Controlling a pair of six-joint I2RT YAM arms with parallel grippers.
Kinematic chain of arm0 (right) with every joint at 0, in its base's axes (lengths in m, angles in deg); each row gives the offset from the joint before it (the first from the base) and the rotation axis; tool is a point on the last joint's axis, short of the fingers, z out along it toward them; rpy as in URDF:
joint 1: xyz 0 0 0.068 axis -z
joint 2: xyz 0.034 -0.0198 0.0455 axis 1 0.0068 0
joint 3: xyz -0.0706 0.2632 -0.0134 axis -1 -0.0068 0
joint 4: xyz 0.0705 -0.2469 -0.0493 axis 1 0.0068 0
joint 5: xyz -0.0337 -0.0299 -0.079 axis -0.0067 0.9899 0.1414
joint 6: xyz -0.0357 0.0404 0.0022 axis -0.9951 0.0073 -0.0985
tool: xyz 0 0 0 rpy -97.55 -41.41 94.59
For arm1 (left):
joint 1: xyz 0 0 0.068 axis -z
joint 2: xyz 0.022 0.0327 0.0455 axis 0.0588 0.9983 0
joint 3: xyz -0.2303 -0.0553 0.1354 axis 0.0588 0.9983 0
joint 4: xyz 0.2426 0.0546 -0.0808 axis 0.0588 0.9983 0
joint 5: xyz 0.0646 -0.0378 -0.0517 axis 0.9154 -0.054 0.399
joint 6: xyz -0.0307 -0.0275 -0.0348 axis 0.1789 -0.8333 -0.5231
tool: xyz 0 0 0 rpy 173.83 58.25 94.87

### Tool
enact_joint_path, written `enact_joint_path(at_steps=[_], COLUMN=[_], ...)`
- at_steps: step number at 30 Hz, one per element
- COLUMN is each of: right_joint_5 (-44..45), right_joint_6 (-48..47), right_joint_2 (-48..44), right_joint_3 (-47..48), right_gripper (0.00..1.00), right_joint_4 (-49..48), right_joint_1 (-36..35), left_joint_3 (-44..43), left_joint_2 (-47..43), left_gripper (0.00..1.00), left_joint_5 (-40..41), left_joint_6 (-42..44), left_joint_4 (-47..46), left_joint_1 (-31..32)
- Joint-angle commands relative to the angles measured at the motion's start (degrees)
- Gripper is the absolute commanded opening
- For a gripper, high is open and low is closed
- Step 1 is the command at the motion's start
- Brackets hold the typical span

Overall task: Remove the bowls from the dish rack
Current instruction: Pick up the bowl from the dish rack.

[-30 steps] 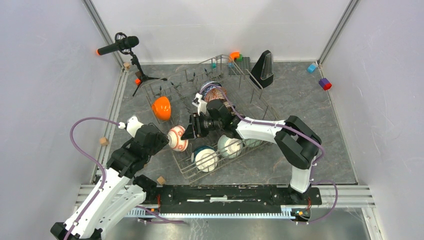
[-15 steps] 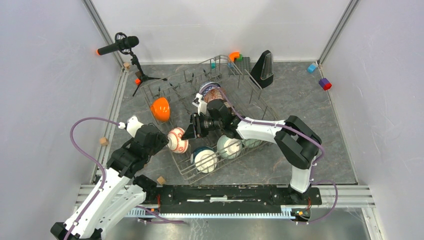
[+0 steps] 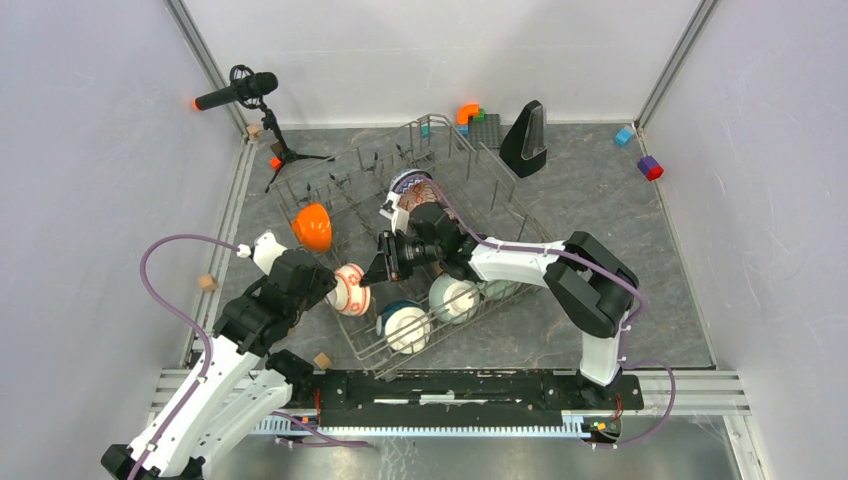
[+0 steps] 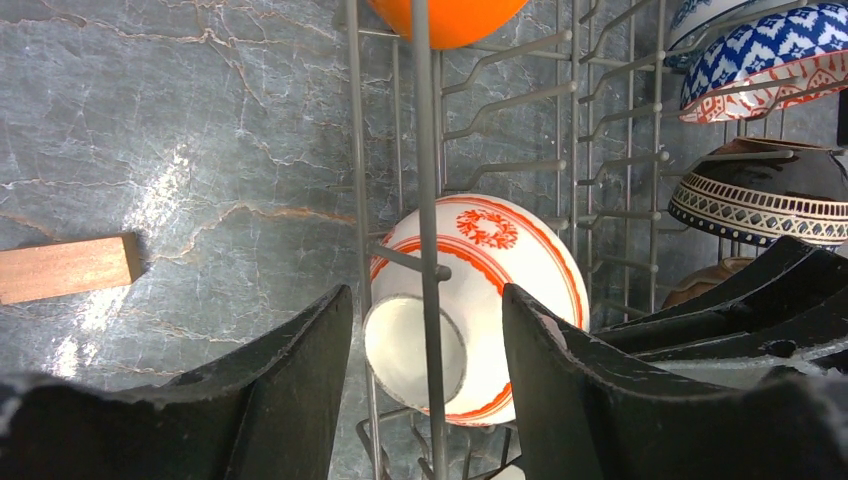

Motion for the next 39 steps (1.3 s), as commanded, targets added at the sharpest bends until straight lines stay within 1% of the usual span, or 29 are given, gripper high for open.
enact_joint_path(at_steps=[1,7,10,11,14,15,20,24,33,39], right_joint_5=[-7.4,-8.0,-8.1,-8.1,-8.2,-8.3,-8.3,-8.2,-7.6,-5.7], right_joint_6=[3.2,3.8,3.8,3.8,3.9,4.0,4.0,4.1,3.5,3.6], right_joint_2=[-0.2,-0.1,-0.1,0.0,0.2,0.2,0.6,0.9,2.6,3.4], right_joint_3=[1.3,1.3,1.1,1.1,1.2,1.3,1.5,1.7,4.1,4.8], right_gripper=[0.27,0.22,0.21,0.19,0.19,0.2,0.29,0.34,0.41,0.45], right_joint_4=[-10.3,-11.6,-11.8,-12.0,-12.2,-12.3,-12.2,-11.8,-9.2,-7.8], right_joint_1=[-3.0,-3.0,-2.9,-2.9,-2.9,-2.9,-3.0,-3.1,-3.9,-4.2], left_joint_3=[-1.0,-1.6,-2.7,-3.1,-4.2,-4.4,-3.6,-2.6,-1.8,-1.3], left_joint_2=[0.2,0.0,-0.3,-0.4,-0.8,-1.0,-1.5,-1.5,-1.8,-1.8], left_gripper=[0.63,0.63,0.62,0.61,0.61,0.6,0.54,0.49,0.43,0.41], left_joint_5=[1.4,2.9,4.3,4.8,5.6,5.8,5.3,4.2,3.1,2.7], left_joint_6=[-0.9,-1.2,-1.9,-2.1,-2.1,-2.1,-2.2,-2.1,-1.9,-1.8], left_joint_4=[-0.2,1.6,4.0,4.7,6.4,6.6,6.6,5.6,4.5,4.3], left_joint_1=[0.1,0.1,0.1,0.1,0.1,0.1,0.2,0.1,0.2,0.2])
